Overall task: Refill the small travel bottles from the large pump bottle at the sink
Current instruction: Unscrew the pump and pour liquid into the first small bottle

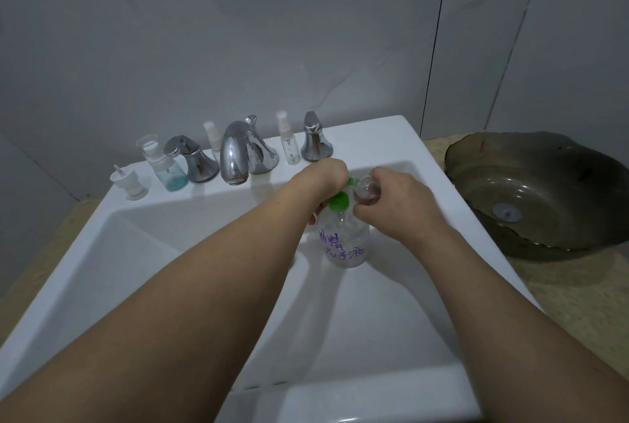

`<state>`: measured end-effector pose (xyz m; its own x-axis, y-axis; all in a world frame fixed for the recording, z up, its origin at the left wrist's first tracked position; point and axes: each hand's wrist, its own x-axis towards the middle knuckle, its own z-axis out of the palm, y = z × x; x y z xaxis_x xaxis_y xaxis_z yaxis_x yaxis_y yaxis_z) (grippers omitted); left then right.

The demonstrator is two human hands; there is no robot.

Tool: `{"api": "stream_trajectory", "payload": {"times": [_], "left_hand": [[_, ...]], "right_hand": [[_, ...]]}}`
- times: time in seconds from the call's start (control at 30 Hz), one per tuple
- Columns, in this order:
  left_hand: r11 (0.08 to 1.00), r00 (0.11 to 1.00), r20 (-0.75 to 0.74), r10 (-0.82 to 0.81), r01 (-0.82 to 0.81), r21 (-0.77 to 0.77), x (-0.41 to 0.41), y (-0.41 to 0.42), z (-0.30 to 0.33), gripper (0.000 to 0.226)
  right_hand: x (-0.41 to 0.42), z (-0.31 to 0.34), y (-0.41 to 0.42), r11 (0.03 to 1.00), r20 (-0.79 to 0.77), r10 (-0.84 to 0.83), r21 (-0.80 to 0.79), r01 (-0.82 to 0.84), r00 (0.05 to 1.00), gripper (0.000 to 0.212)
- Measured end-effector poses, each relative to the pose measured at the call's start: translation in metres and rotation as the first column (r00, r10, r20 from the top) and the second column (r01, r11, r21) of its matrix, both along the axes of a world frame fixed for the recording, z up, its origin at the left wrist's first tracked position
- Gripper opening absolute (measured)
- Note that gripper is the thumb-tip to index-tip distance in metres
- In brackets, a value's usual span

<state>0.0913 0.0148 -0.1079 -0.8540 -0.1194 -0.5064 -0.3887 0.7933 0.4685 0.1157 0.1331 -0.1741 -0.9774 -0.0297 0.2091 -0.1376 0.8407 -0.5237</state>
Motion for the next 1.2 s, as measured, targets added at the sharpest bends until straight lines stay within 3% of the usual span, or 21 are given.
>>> {"api": "stream_trajectory", "payload": {"times": [0.17, 0.43, 0.7, 0.87, 1.2], "left_hand": [[0.999, 0.997, -0.073, 0.003, -0.006, -0.040, -0.006, 0.000, -0.015, 0.023], [0.972, 0.968, -0.164, -0.187, 0.158, -0.174, -0.010, -0.004, -0.021, 0.024], [0.999, 0.998, -0.020, -0.053, 0.052, -0.014, -0.006, -0.004, -0.004, 0.035], [0.999, 0.996, 0.079, -0.030, 0.031, -0.009, 0.003, -0.008, 0.011, 0.047], [1.000, 1.000, 0.012, -0.016, 0.016, -0.017, 0.002, -0.003, 0.000, 0.034]], "right_hand": [[-0.002, -0.003, 0.001, 0.998, 0.028, 0.016, 0.067, -0.018, 0.999, 0.024], [-0.003, -0.004, 0.001, 0.997, 0.038, 0.013, 0.071, -0.016, 0.999, 0.026], [-0.003, 0.000, 0.000, 0.999, 0.030, 0.009, 0.044, -0.010, 1.000, 0.026], [0.000, 0.003, 0.000, 1.000, -0.021, -0.008, 0.020, 0.008, 1.000, 0.027], [-0.001, 0.000, 0.000, 0.999, -0.015, -0.002, 0.032, 0.003, 1.000, 0.026]]}}
